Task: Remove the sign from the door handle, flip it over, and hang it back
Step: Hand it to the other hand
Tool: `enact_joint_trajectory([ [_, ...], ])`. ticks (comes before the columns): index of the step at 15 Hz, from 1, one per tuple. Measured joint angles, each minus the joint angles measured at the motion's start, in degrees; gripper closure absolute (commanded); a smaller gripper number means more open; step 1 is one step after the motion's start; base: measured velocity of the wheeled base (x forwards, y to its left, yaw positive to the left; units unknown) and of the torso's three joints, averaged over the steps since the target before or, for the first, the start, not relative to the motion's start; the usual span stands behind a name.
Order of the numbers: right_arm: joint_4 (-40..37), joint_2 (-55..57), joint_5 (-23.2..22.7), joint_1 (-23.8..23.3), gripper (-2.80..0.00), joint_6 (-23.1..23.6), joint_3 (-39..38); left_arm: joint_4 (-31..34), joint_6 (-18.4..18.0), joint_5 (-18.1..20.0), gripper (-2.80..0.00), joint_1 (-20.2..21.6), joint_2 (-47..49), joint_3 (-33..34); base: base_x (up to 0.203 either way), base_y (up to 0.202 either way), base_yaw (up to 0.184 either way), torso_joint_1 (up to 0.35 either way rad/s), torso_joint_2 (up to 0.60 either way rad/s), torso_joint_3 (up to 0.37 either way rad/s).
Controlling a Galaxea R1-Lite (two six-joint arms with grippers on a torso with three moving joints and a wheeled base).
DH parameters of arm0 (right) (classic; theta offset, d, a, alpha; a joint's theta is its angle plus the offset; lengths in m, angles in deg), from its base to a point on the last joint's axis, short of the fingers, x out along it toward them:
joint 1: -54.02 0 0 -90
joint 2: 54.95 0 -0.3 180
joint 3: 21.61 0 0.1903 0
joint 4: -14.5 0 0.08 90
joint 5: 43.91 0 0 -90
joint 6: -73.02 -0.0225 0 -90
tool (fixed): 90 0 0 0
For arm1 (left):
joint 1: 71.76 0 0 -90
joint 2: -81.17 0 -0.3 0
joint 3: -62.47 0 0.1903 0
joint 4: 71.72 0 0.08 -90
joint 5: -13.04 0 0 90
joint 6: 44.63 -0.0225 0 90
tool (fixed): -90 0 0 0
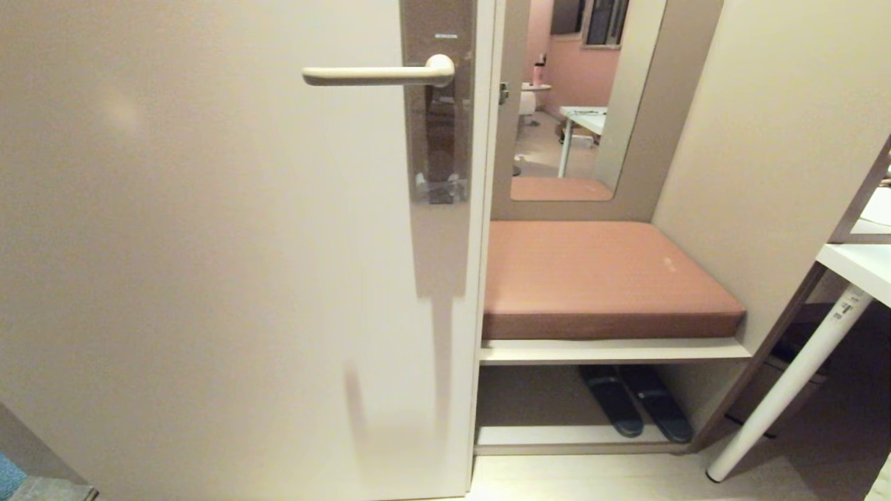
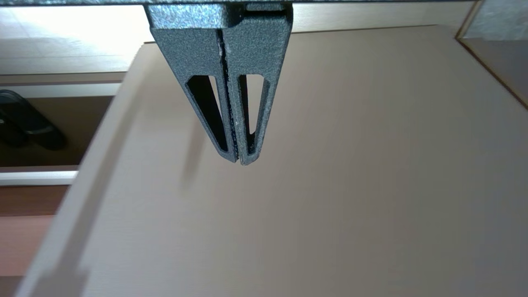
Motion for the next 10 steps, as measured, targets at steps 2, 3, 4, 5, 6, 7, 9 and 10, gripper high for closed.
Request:
enact_joint_trajectory([
  [2,0.00,0.00,-0.01,0.00,0.00,-0.01,0.00,0.02,-0.04,0.00,0.00,0.00,0.00,-0.03,0.000,-0.192,0.000,0.002,0.00,0.000],
  [3,0.00,0.00,0.02,0.00,0.00,-0.01,0.00,0.10,-0.05,-0.01,0.00,0.00,0.00,-0.06,0.000,-0.166,0.000,0.002,0.00,0.000],
  [4,0.00,0.00,0.04,0.02,0.00,0.00,0.00,0.10,-0.04,0.01,0.00,0.02,0.00,-0.06,0.000,-0.105,0.005,-0.001,0.00,0.002],
  [5,0.00,0.00,0.02,0.05,0.00,0.00,0.00,0.10,-0.01,0.01,0.00,0.02,0.00,-0.06,0.000,-0.052,-0.003,0.004,0.00,0.000],
  [6,0.00,0.00,0.02,0.00,0.00,0.00,0.00,0.10,-0.03,-0.01,0.00,0.00,0.00,-0.09,0.000,0.000,0.000,0.000,0.00,0.000],
  [7,0.00,0.00,-0.04,-0.05,0.00,-0.01,0.00,0.10,-0.01,-0.01,0.00,-0.01,0.00,-0.09,0.000,0.000,0.000,0.000,0.00,0.000],
  [9,-0.02,0.02,-0.01,0.02,0.00,-0.01,0.00,-0.01,-0.04,0.01,0.00,0.04,0.00,-0.09,0.000,0.000,0.000,0.000,0.00,0.000],
  [10,-0.02,0.02,0.01,0.00,0.00,0.00,0.00,0.00,-0.02,0.01,0.00,0.02,0.00,-0.06,0.000,0.000,0.000,0.000,0.00,0.000],
])
